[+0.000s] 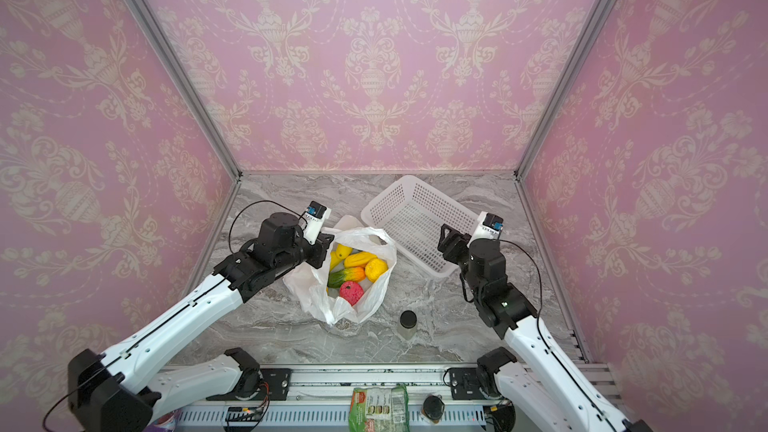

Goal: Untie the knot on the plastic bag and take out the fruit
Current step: 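Reach the right gripper into the bag mouth toward the fruit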

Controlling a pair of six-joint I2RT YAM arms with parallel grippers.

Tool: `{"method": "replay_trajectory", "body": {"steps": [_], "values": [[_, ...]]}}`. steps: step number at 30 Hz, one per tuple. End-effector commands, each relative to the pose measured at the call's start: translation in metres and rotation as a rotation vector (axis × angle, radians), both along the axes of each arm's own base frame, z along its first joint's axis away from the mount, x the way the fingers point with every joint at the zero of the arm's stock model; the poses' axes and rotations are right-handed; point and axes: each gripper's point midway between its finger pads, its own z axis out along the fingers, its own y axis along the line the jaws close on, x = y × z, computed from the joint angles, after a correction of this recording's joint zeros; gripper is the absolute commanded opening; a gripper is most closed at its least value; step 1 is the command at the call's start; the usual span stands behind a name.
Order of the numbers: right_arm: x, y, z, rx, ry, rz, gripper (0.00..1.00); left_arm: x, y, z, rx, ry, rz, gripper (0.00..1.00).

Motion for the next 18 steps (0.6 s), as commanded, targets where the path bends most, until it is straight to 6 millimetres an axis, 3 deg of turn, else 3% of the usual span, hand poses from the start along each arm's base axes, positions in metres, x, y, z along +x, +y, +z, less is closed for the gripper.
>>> {"method": "replay_trajectory", "body": {"steps": [1,5,8,12,18], "values": [[-0.030,0.049,0.043,-0.097,-0.134,0.273,0.57,-0.001,0.018,-0.008,0.021,0.012,0.101,0.00],[-0.075,0.128,0.059,-0.143,-0.221,0.601,0.48,-0.003,0.028,-0.007,0.027,0.005,0.145,0.00],[-0.095,0.176,0.047,-0.287,-0.253,0.697,0.48,-0.007,0.031,0.001,0.004,-0.015,0.148,0.00],[-0.087,0.224,0.008,-0.481,-0.185,0.699,0.43,-0.009,0.036,0.009,-0.022,-0.052,0.171,0.03],[-0.062,0.254,-0.049,-0.624,-0.091,0.663,0.39,-0.007,0.043,0.007,-0.015,-0.060,0.212,0.02]]}}
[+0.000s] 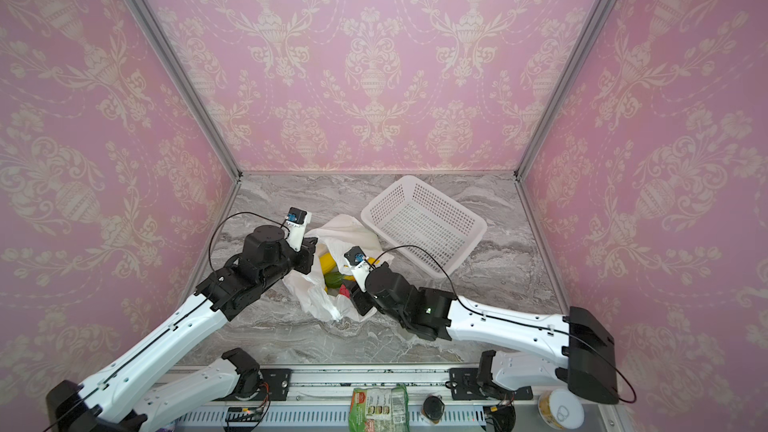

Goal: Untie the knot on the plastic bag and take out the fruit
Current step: 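Reach the right gripper into the bag mouth toward the fruit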

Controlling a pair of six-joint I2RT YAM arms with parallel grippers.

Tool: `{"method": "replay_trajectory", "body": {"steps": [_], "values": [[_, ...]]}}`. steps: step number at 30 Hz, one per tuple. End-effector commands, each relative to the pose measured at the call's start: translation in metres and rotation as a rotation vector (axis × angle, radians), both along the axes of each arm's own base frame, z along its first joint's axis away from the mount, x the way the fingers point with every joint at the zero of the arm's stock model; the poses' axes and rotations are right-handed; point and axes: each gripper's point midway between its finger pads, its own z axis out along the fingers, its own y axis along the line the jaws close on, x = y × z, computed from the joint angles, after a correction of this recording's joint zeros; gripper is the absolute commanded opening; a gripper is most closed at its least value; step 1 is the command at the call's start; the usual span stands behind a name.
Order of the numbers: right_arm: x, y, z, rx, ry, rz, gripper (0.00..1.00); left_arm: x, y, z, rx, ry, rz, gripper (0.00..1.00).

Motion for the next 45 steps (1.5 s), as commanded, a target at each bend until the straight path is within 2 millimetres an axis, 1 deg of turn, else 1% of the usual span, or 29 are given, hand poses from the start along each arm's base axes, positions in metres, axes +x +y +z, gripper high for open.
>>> {"method": "replay_trajectory", "body": {"steps": [1,2,4,5,6,7,8,9,11,12,14,17,18,19,21,23,24,25,28,31,34,37,40,42,43,45], "values": [[0.020,0.002,0.007,-0.029,-0.092,-0.079,0.39,0.004,0.007,-0.003,0.000,-0.001,0.051,0.01],[0.025,0.000,0.004,-0.035,-0.098,-0.104,0.40,0.005,0.006,-0.003,0.002,0.001,0.050,0.00],[0.035,-0.004,-0.004,-0.039,-0.088,-0.138,0.47,0.006,0.006,-0.002,0.000,-0.004,0.052,0.00],[0.041,-0.007,-0.009,-0.039,-0.070,-0.159,0.55,0.007,0.006,0.000,-0.003,-0.012,0.053,0.00],[0.048,-0.013,-0.014,-0.041,-0.053,-0.188,0.60,0.008,0.005,0.002,-0.006,-0.021,0.051,0.00],[0.056,-0.020,-0.019,-0.046,-0.038,-0.231,0.64,0.009,0.004,0.006,-0.013,-0.033,0.047,0.01],[0.064,-0.029,-0.023,-0.056,-0.035,-0.280,0.71,0.010,0.001,0.009,-0.021,-0.045,0.037,0.02],[0.070,-0.037,-0.024,-0.072,-0.047,-0.328,0.80,0.010,-0.001,0.012,-0.027,-0.051,0.026,0.05],[0.077,-0.052,-0.020,-0.116,-0.093,-0.405,0.95,0.011,-0.007,0.016,-0.038,-0.054,-0.003,0.10],[0.079,-0.058,-0.015,-0.132,-0.119,-0.427,1.00,0.012,-0.011,0.017,-0.040,-0.050,-0.019,0.13],[0.080,-0.067,-0.003,-0.141,-0.163,-0.442,1.00,0.014,-0.018,0.017,-0.051,-0.041,-0.046,0.18],[0.074,-0.076,0.018,-0.119,-0.216,-0.420,1.00,0.016,-0.031,0.015,-0.061,-0.024,-0.100,0.27],[0.069,-0.074,0.022,-0.113,-0.230,-0.374,1.00,0.017,-0.035,0.016,-0.066,-0.024,-0.117,0.32],[0.065,-0.073,0.025,-0.108,-0.241,-0.343,1.00,0.017,-0.037,0.016,-0.068,-0.026,-0.129,0.40],[0.058,-0.072,0.030,-0.106,-0.265,-0.297,1.00,0.016,-0.038,0.019,-0.071,-0.033,-0.139,0.59],[0.056,-0.068,0.032,-0.123,-0.280,-0.262,1.00,0.015,-0.037,0.020,-0.079,-0.046,-0.135,0.75],[0.056,-0.064,0.031,-0.139,-0.282,-0.241,1.00,0.014,-0.036,0.020,-0.084,-0.052,-0.131,0.80],[0.055,-0.058,0.029,-0.155,-0.281,-0.211,1.00,0.013,-0.036,0.019,-0.088,-0.054,-0.133,0.82],[0.051,-0.039,0.021,-0.220,-0.286,-0.136,1.00,0.012,-0.034,0.014,-0.091,-0.042,-0.125,0.82],[0.042,-0.021,0.016,-0.264,-0.289,-0.059,1.00,0.013,-0.030,0.010,-0.087,-0.033,-0.098,0.83],[0.035,-0.012,0.014,-0.273,-0.289,-0.017,1.00,0.013,-0.030,0.006,-0.093,-0.014,-0.091,0.81],[0.032,-0.010,0.015,-0.289,-0.300,-0.013,1.00,0.012,-0.028,0.001,-0.104,-0.005,-0.074,0.79],[0.021,-0.013,0.022,-0.280,-0.313,0.017,1.00,0.012,-0.028,-0.002,-0.113,-0.005,-0.064,0.77],[0.012,-0.014,0.022,-0.273,-0.307,0.050,1.00,0.013,-0.027,-0.002,-0.112,0.000,-0.057,0.74],[0.013,-0.015,0.021,-0.276,-0.308,0.043,1.00,0.014,-0.027,-0.001,-0.111,0.002,-0.056,0.74],[0.023,-0.022,0.017,-0.301,-0.333,-0.027,1.00,0.013,-0.026,-0.002,-0.112,0.006,-0.053,0.73]]}}
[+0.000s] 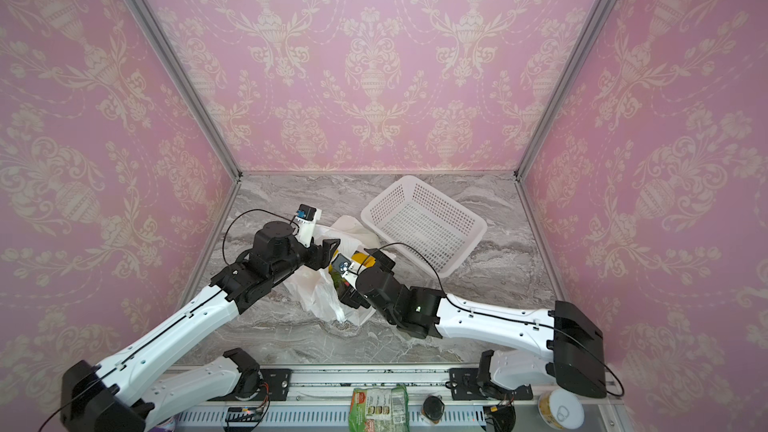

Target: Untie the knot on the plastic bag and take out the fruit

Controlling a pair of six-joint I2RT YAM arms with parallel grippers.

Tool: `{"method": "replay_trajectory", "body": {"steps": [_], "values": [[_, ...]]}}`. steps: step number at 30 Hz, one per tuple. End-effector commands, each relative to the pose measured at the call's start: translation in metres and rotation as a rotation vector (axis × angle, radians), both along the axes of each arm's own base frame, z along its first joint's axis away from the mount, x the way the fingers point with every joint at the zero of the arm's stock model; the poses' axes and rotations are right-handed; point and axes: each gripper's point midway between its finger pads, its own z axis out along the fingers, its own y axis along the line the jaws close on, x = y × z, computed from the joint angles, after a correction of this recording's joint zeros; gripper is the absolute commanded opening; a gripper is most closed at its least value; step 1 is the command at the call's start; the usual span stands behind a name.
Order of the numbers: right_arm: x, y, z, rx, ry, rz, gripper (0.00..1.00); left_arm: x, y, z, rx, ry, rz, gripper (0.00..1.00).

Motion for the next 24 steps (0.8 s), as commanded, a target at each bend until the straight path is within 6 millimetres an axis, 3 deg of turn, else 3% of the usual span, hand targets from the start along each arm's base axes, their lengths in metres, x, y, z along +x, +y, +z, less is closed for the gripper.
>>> {"method": "replay_trajectory", "body": {"steps": [1,5,8,10,13,14,20,22,23,24], "values": [[0.013,-0.013,-0.003,-0.044,-0.065,-0.099,1.00,-0.001,0.004,0.001,-0.023,0.002,0.031,0.73],[0.044,-0.022,-0.004,-0.132,-0.135,-0.270,0.99,-0.007,0.002,0.002,-0.051,0.009,0.010,0.76],[0.054,-0.019,-0.004,-0.140,-0.131,-0.288,0.90,-0.010,0.001,0.002,-0.056,0.020,0.001,0.76],[0.061,-0.018,0.004,-0.108,-0.131,-0.302,0.75,-0.012,0.002,-0.001,-0.055,0.028,0.003,0.78],[0.068,-0.021,0.030,-0.014,-0.130,-0.311,0.33,-0.015,0.003,-0.007,-0.051,0.049,0.005,0.83],[0.070,-0.023,0.041,0.025,-0.126,-0.311,0.25,-0.016,0.003,-0.009,-0.049,0.057,0.001,0.86],[0.075,-0.032,0.087,0.190,-0.082,-0.292,0.00,-0.016,0.002,-0.014,-0.026,0.070,-0.003,0.92],[0.069,-0.028,0.092,0.229,-0.062,-0.250,0.00,-0.012,0.001,-0.018,-0.015,0.078,0.000,0.84],[0.067,-0.029,0.094,0.244,-0.058,-0.251,0.00,-0.011,0.000,-0.019,-0.007,0.085,-0.003,0.70],[0.067,-0.033,0.097,0.259,-0.061,-0.263,0.00,-0.007,0.000,-0.020,0.005,0.090,0.005,0.45]]}}
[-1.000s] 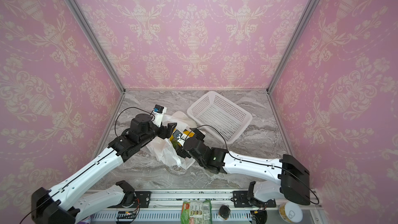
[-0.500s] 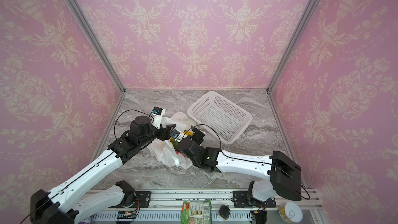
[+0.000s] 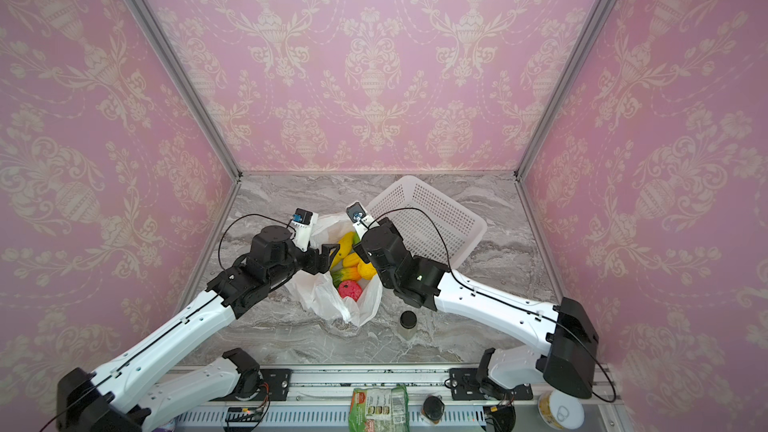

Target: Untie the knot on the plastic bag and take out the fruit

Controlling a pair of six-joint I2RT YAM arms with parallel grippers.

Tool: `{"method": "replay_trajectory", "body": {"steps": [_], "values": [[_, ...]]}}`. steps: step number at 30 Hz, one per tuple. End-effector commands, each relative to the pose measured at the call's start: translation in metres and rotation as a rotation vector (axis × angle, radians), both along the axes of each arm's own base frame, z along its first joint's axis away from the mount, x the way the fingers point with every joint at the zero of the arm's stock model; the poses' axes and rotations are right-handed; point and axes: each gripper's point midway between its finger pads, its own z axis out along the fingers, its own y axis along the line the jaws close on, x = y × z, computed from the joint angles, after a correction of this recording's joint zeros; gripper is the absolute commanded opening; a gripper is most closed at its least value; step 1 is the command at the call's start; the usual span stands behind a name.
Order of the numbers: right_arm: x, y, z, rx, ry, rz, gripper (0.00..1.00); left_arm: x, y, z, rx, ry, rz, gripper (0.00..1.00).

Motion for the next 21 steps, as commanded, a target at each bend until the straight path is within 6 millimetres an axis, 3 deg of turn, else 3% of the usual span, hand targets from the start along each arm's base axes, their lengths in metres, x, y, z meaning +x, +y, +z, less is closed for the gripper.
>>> {"method": "replay_trajectory", "body": {"steps": [1,3,4,8,11,13,17,19,21], "values": [[-0.007,-0.003,0.012,0.079,0.016,0.008,0.00,0.008,-0.003,-0.007,0.040,0.028,0.008,0.27],[-0.004,-0.016,0.017,0.095,0.004,-0.047,0.00,0.023,0.006,-0.010,0.093,0.016,0.076,0.05],[-0.004,-0.022,0.018,0.111,0.003,-0.060,0.00,0.033,0.008,-0.010,0.120,0.012,0.102,0.00],[-0.006,-0.031,0.020,0.197,0.018,-0.060,0.00,0.079,0.018,0.010,0.153,-0.002,0.153,0.00],[-0.005,-0.029,0.017,0.237,0.047,-0.066,0.00,0.113,0.023,0.050,0.166,-0.056,0.159,0.00],[-0.002,-0.030,0.013,0.263,0.063,-0.096,0.00,0.126,0.019,0.080,0.184,-0.124,0.144,0.00],[0.002,-0.030,0.004,0.336,0.089,-0.135,0.00,0.132,0.009,0.133,0.172,-0.226,0.092,0.00],[0.003,-0.032,-0.001,0.354,0.103,-0.163,0.00,0.124,0.004,0.146,0.151,-0.234,0.048,0.00],[0.003,-0.034,-0.005,0.362,0.113,-0.176,0.00,0.109,-0.001,0.146,0.115,-0.227,0.003,0.00]]}}
